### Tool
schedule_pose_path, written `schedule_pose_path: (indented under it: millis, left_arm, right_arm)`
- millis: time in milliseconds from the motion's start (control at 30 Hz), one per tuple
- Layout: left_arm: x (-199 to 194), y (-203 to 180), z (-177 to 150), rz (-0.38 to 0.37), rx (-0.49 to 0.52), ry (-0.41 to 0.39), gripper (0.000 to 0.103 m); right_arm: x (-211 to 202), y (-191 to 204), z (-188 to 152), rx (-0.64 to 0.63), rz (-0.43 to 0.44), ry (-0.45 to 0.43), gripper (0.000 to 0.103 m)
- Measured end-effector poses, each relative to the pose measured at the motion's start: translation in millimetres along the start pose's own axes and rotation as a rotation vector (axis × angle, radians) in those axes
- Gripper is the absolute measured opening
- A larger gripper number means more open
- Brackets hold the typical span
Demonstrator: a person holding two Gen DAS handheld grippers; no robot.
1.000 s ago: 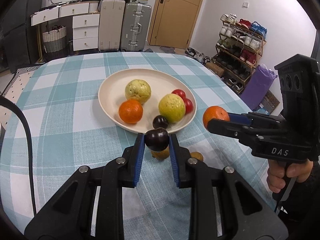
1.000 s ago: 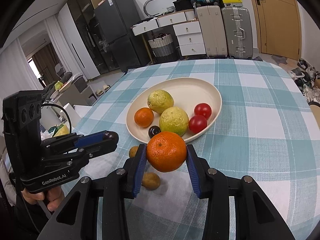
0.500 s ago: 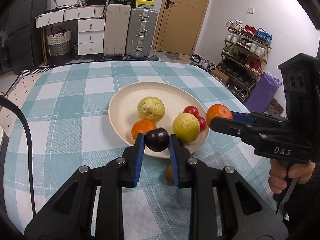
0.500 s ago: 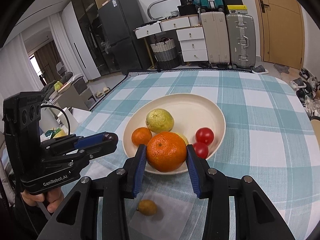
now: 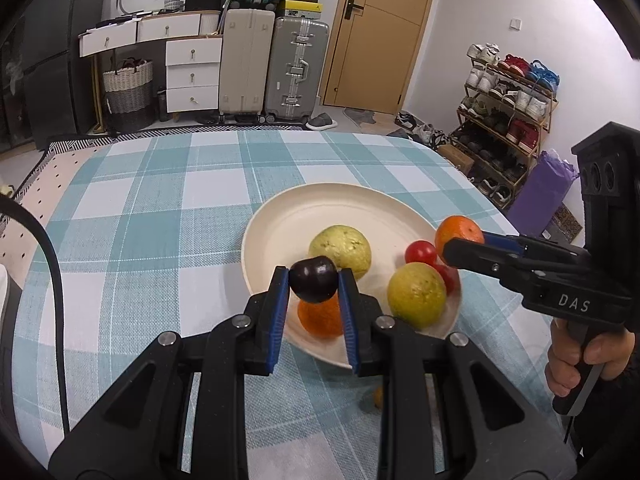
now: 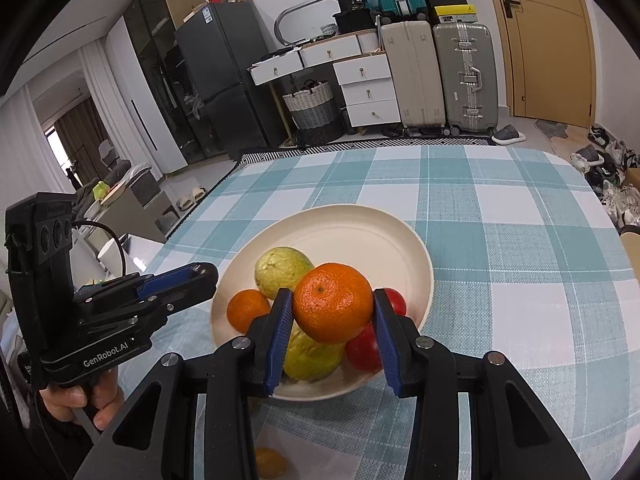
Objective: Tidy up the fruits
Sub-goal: 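Carry the orange and the plum over the plate with both grippers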
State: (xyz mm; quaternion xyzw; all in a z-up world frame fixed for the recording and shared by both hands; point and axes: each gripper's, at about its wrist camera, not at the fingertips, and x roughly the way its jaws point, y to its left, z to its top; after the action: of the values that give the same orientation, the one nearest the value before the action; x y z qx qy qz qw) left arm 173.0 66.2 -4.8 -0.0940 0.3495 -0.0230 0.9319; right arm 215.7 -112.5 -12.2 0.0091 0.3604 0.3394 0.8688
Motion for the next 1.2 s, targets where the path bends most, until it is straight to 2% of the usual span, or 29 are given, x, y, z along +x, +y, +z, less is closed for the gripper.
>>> schedule_pose_path:
  millis: [433,733,1200]
  left_arm:
    - [26,18,4,0.043,-0.015,-0.001,0.022]
    - [38,22,0,0.02,-0.025,0.012,0.022]
    - [44,21,-3,0.035,-0.007,0.025,0.022]
  right_arm:
    - [12,-4,2,0.008,-0.005,0.005,0.04]
    - [29,-1,11,-0.023,-0.017,0.043,0.04]
    - [55,6,13,-0.029,-0.016,0.095,0.04]
